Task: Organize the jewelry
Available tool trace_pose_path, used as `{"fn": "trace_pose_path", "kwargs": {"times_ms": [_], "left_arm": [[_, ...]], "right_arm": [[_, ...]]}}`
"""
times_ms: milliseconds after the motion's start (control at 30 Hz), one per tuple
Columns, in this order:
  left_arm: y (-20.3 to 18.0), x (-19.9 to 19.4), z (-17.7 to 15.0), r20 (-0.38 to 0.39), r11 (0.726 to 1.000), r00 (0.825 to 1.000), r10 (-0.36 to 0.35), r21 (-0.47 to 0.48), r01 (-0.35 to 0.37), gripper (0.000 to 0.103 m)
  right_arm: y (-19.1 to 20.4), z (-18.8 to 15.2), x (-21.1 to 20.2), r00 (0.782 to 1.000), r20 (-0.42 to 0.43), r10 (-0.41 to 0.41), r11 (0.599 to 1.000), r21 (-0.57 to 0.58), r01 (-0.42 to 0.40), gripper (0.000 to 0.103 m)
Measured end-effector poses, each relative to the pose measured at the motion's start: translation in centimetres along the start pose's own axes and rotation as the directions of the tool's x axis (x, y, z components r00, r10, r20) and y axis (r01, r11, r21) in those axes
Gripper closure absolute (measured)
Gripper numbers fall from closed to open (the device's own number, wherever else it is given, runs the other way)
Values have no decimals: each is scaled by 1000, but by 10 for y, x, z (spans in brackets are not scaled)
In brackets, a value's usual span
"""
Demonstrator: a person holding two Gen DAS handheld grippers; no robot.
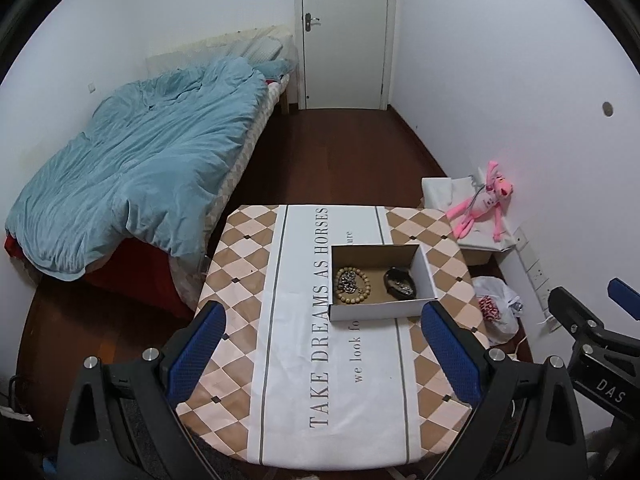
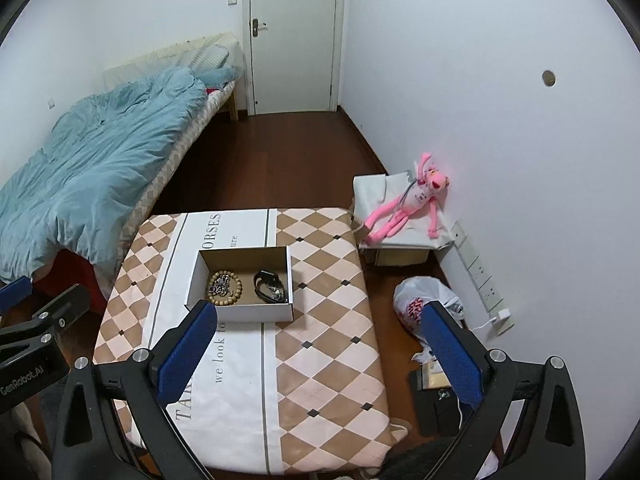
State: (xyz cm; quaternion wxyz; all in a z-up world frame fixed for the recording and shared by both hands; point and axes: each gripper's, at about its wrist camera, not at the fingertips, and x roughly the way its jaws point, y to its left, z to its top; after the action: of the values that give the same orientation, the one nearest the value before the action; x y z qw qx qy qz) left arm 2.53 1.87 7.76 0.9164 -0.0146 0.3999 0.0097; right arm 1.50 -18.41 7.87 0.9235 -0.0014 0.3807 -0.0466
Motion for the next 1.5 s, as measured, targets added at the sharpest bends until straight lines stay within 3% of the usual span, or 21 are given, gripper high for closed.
{"fn": "trace_pose_path", "kwargs": {"times_ms": [400,933,1500], "left_arm": [[-5,-19,-3,12,1000,1000,0,5,0,3],[-15,42,36,-84,1000,996,13,12,-12,3],[-18,78,43,-148,1000,989,8,15,-6,3]], "right_arm": [[1,1,-16,1000,-4,12,1000,-10,-12,0],[3,37,50,996,-87,-24,1000,-18,23,0],[1,44,91,987,-156,-38,999,-26,35,0]]}}
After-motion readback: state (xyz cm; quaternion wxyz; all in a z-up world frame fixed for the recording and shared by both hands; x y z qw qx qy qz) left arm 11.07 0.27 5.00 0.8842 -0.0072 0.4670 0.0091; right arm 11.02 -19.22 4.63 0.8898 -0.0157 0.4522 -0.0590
